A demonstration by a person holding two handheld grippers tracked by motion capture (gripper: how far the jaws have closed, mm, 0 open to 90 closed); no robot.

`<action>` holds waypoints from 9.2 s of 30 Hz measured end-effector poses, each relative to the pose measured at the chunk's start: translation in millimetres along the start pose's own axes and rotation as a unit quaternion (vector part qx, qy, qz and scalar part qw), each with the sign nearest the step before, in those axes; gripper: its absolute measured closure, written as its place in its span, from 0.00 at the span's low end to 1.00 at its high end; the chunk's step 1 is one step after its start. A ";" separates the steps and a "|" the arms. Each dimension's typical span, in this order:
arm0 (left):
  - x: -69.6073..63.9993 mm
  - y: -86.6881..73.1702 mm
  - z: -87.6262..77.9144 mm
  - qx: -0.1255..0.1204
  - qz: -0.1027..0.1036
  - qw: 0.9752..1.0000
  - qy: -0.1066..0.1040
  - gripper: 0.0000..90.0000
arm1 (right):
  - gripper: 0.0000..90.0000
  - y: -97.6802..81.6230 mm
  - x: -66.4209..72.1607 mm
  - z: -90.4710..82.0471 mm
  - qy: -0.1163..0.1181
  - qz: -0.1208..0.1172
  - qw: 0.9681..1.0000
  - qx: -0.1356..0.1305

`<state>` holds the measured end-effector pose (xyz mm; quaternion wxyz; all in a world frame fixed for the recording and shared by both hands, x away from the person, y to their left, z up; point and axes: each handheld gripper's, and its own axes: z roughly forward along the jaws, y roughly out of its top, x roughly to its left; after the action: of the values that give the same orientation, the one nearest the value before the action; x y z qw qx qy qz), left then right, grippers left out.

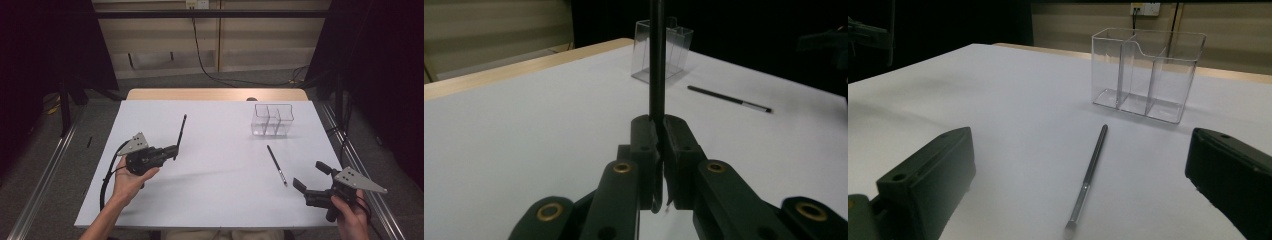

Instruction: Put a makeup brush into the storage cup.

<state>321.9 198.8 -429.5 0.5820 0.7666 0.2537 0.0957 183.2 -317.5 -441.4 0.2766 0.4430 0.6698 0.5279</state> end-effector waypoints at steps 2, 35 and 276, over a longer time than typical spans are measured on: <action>-0.8 0.2 -1.3 -0.005 -0.003 1.000 -0.009 0.94 | 0.00 0.0 0.3 0.2 0.000 0.001 1.000 0.001; -43.5 9.2 23.5 -0.018 0.005 0.998 -0.064 0.94 | 0.01 17.2 16.3 24.0 0.046 -0.017 0.999 -0.019; -24.4 -48.0 -61.4 -0.041 -0.002 0.986 0.164 0.02 | 0.93 162.2 -43.7 176.2 0.006 -0.032 0.999 -0.031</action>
<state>260.7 247.7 -452.4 0.5636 0.7156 0.3429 0.2294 399.6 -266.7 -342.2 0.3033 0.4095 0.6683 0.5419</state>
